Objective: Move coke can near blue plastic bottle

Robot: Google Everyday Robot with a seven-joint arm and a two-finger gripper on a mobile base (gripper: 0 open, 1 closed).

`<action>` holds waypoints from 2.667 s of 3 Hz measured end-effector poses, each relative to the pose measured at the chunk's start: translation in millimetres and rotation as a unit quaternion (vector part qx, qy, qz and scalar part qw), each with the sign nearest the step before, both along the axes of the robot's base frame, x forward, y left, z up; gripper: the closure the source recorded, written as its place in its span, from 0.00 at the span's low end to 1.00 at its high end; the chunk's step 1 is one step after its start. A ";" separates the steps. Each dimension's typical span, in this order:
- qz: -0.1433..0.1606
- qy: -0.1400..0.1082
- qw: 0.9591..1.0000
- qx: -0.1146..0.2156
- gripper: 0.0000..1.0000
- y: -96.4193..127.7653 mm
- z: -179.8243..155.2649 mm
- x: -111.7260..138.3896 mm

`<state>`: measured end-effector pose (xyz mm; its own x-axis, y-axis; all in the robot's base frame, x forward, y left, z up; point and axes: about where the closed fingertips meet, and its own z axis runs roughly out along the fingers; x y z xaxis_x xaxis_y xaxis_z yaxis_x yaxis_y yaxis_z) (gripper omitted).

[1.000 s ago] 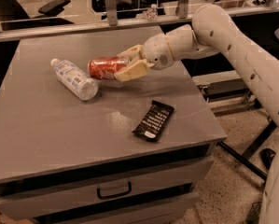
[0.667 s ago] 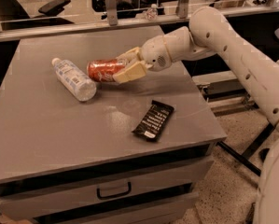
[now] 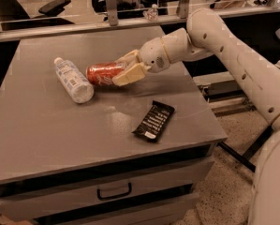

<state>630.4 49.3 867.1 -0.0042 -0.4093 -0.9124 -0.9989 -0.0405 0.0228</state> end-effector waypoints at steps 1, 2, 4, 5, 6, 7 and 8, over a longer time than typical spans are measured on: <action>0.003 0.000 1.000 -0.001 0.15 1.5 -1.5 0.2; 0.006 -0.002 1.000 -0.001 0.00 3.2 -2.1 0.3; 0.003 -0.004 1.000 -0.001 0.00 3.0 -1.8 1.4; -0.033 -0.013 0.999 -0.004 0.00 -17.0 1.9 8.4; -0.112 -0.032 0.993 -0.018 0.00 -66.7 11.1 15.2; -0.123 -0.035 0.992 -0.017 0.00 -71.5 12.2 17.7; -0.122 -0.035 0.992 -0.017 0.00 -71.4 12.1 17.7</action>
Offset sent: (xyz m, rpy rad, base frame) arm 0.0016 -0.0016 -0.0008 -0.0024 -0.0096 0.0088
